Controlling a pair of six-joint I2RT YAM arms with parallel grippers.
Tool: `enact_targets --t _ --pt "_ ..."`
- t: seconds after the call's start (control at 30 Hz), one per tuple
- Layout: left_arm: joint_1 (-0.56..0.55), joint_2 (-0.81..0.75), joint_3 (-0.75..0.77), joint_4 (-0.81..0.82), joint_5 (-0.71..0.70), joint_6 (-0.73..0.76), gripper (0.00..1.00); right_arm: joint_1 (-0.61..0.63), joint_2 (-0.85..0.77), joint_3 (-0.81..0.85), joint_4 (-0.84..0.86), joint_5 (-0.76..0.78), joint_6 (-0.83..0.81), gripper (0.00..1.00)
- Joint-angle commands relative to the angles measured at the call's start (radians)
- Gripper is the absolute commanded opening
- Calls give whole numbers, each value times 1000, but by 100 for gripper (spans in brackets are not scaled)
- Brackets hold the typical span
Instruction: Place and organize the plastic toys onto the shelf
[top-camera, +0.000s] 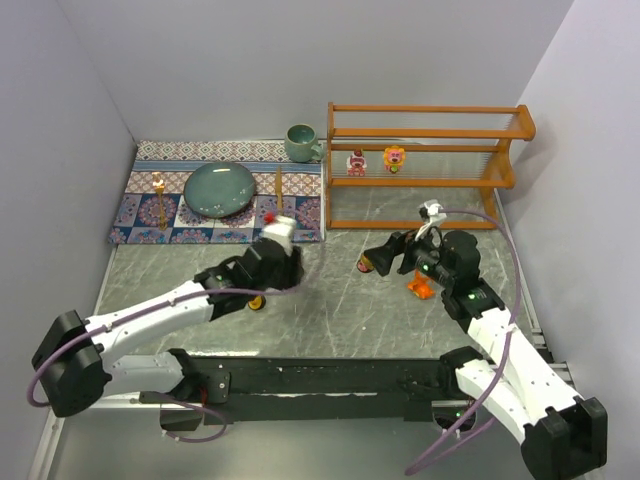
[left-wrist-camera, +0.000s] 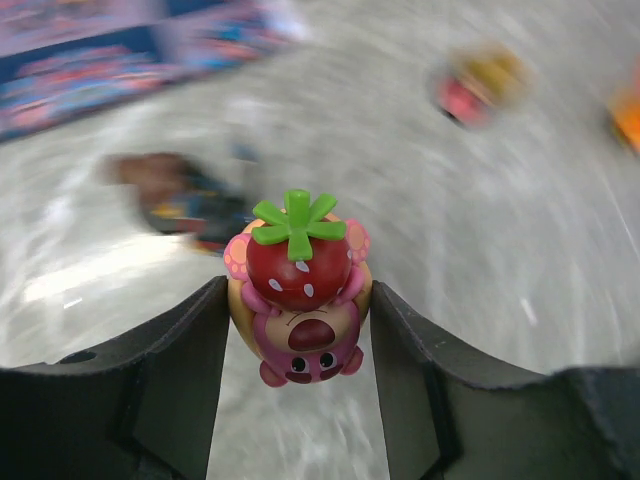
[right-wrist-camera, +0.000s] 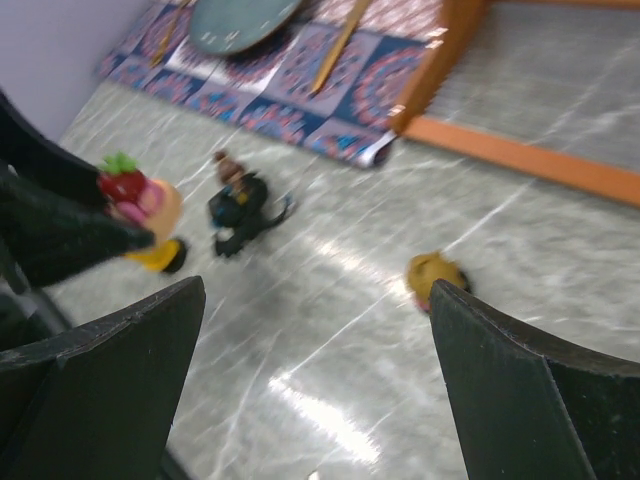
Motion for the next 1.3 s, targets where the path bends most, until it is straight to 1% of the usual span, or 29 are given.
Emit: enact_targets --t 0.0,0.03,0.1,0.13,0.2,0.27,0.47,0.63,0.87,0.93,1.23,1.27 --pt "-140 25 82 39 137 219 17 67 -32 60 -75 -64 17 100" --pt "-198 34 91 36 145 242 18 86 -32 70 -127 -63 14 100" --pt "-250 57 110 38 162 314 19 133 -34 95 -179 -29 3 99" --pt "-296 63 111 42 174 336 19 181 -40 103 -226 -9 -2 100" --pt "-329 67 104 59 196 402 20 212 -43 115 -268 5 -6 99" --pt "-358 59 92 70 248 460 20 236 -47 118 -305 -39 -12 98" --pt "-370 25 82 67 390 578 22 273 -100 63 -284 -167 -46 90" --pt "-369 1 84 30 444 652 21 299 -84 57 -255 -257 -74 85" --pt "-369 -12 82 12 486 695 18 361 -38 61 -250 -282 -106 78" --pt "-367 -3 87 7 489 704 17 378 -46 57 -242 -303 -109 78" --pt "-329 8 92 10 551 726 16 431 -63 60 -256 -311 -126 76" --pt "-326 7 92 10 556 724 13 434 -57 61 -259 -310 -129 76"
